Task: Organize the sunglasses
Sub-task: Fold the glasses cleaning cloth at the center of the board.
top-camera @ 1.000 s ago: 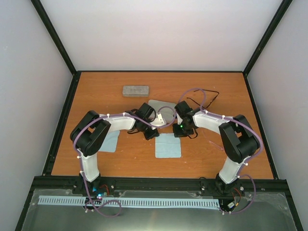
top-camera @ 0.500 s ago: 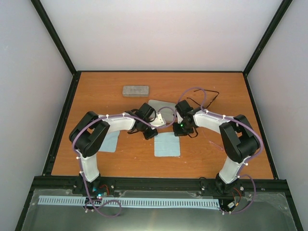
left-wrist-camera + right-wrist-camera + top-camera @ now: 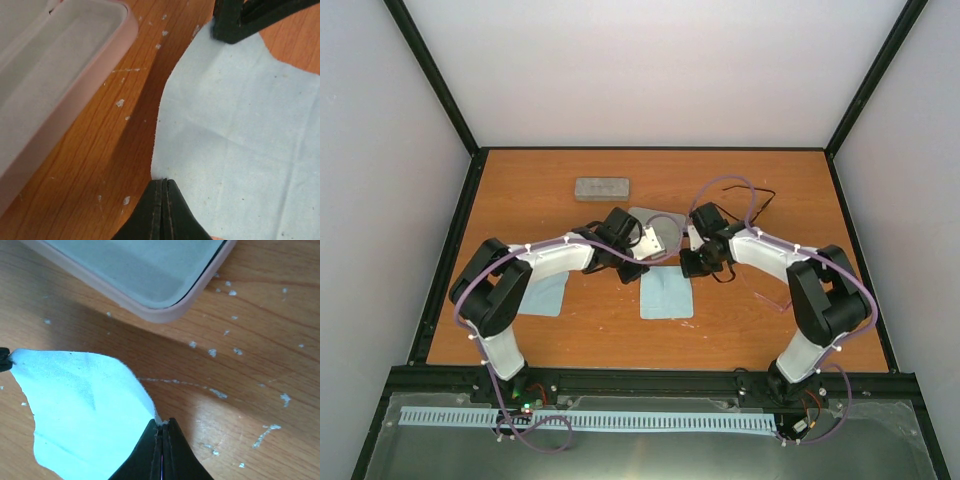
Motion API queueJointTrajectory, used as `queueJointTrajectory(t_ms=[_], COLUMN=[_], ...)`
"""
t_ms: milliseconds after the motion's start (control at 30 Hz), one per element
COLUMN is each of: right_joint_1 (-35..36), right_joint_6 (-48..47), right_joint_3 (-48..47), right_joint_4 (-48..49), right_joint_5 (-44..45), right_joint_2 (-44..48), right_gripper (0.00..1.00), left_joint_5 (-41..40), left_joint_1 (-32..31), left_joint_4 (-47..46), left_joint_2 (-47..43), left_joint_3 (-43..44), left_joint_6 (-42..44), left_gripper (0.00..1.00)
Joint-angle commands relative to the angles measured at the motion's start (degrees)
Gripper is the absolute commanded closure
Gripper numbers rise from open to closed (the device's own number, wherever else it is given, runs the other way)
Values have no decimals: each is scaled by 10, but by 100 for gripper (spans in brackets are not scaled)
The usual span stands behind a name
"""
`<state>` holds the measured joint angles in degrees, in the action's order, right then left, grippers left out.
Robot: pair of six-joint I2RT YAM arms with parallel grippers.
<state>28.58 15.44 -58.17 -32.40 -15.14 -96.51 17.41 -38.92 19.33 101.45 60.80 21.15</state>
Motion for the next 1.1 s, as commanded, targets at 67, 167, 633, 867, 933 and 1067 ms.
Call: queueJointTrajectory(t_ms=[67,167,633,867,933,1067], right_joint_1=[-1,-1,2,9,12,14], right_joint_6=[-24,-29,-31,-29,-27,-28], right_joint_3=[25,35,85,115,123,135], right_joint_4=[5,-1,1,6,8,12], right_joint_5=[-35,-40,-68,-84,-89,-108], right_joint_2=[35,41,74,80,83,82], right_gripper=[97,97,97,97,97,95], left_joint_5=[17,19,29,26,23,16], left_joint_1=[-7,-10,-52,-68,-68,-69], left_joint_4=[16,18,32,37,37,32], left_joint_2=[-30,-41,-70,-78,-79,-79], left_joint_3=[-10,-25,-58,-78,-83,-97], left_joint_6=[0,6,5,7,14,24], left_gripper=[100,100,100,100,100,100])
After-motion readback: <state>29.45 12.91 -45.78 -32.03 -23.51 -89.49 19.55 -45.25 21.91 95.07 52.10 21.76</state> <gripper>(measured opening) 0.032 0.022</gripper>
